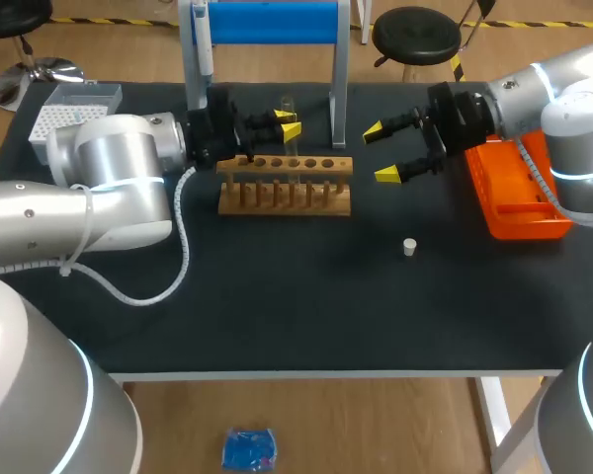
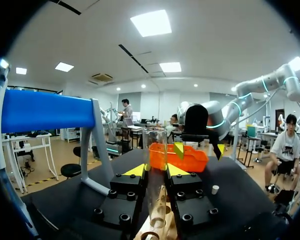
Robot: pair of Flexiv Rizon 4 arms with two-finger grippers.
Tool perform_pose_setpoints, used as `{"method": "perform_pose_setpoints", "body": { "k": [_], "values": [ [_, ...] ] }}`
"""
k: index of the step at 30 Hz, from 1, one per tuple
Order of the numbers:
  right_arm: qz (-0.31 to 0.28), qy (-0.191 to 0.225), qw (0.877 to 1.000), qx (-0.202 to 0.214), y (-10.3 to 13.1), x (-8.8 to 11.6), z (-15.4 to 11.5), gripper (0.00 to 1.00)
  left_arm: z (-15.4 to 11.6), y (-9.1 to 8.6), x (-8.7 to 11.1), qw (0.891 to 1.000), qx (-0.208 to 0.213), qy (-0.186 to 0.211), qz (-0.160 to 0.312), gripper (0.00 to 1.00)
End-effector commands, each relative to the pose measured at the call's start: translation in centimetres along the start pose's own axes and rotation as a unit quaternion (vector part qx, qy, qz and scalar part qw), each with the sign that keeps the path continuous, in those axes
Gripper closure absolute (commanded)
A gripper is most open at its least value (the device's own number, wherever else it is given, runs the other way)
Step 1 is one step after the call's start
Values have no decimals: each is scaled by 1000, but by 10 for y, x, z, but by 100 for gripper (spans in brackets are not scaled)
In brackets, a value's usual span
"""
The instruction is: Invert the test tube, pick up the pipette, mount the tip to pipette, aspirate from beaker and dispense into the tube, eject the tip, return the pipette, and cap with the stopper.
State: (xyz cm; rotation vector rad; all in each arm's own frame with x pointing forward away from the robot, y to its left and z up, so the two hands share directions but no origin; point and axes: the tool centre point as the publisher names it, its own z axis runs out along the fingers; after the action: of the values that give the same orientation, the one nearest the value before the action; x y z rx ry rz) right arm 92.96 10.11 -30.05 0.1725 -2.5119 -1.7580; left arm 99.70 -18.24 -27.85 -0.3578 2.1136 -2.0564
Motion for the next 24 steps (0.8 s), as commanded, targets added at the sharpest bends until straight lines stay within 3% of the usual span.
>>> {"method": "perform_pose_setpoints", "body": {
  "k": [1, 24],
  "values": [
    [0, 1, 1000, 1, 0, 0, -1, 0, -2, 2, 2, 1000, 4, -6, -1, 100],
    [0, 1, 1000, 1, 0, 0, -1, 0, 3, 4, 2, 1000, -8, 6, 5, 100]
  ]
}}
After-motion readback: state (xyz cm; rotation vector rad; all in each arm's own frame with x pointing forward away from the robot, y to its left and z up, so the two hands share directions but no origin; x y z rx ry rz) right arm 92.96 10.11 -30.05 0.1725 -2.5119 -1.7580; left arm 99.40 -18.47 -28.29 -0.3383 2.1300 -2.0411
